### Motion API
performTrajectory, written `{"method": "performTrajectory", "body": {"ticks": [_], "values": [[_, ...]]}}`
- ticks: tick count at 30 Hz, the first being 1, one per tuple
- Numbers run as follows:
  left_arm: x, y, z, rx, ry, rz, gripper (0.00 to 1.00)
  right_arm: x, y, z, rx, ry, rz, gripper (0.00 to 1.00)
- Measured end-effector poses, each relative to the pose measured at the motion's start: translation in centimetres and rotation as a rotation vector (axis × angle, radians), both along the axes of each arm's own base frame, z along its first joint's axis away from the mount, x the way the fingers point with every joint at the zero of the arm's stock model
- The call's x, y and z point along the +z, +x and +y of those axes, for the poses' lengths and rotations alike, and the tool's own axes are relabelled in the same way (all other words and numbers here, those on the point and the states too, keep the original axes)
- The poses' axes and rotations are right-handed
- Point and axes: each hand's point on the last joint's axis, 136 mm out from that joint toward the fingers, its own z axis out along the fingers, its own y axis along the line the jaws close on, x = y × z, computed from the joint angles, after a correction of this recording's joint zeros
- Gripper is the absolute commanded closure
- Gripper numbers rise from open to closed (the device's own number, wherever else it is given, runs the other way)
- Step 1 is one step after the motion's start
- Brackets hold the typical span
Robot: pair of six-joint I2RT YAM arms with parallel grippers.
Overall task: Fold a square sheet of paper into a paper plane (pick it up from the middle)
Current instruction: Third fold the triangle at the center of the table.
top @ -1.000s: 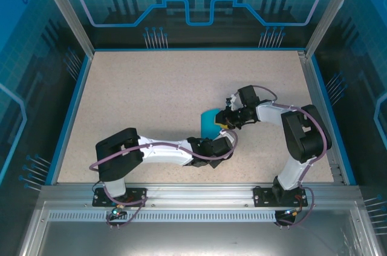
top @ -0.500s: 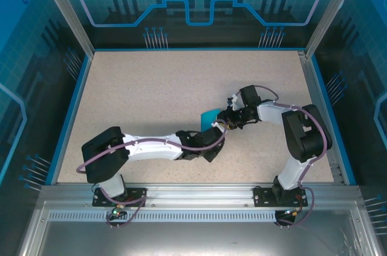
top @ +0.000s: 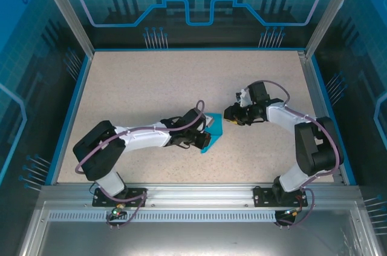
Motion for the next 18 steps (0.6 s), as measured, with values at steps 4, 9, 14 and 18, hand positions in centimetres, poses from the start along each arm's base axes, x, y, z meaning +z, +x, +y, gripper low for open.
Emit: {"method": "performTrajectory", "body": {"ticks": [4,9,14,18], "values": [[0.0,0.0,-0.4,0.000,-0.050,0.043,1.00,-0.6,-1.0,2.0,0.072,0.011,0.011,0.82],[-0.1,0.0,-0.4,0.008,-0.069,0.076,1.00,-2.6,-1.0,3.3,0.124,0.005,0.064,0.84],[-0.2,0.2,-0.2,0.016,-0.078,0.088,1.00,-4.0,0.2,3.8,0.168,-0.016,0.075,0.84],[-0.1,0.5,0.1,0.022,-0.083,0.093,1.00,-5.2,0.5,3.5,0.194,-0.062,0.087,0.84]]}}
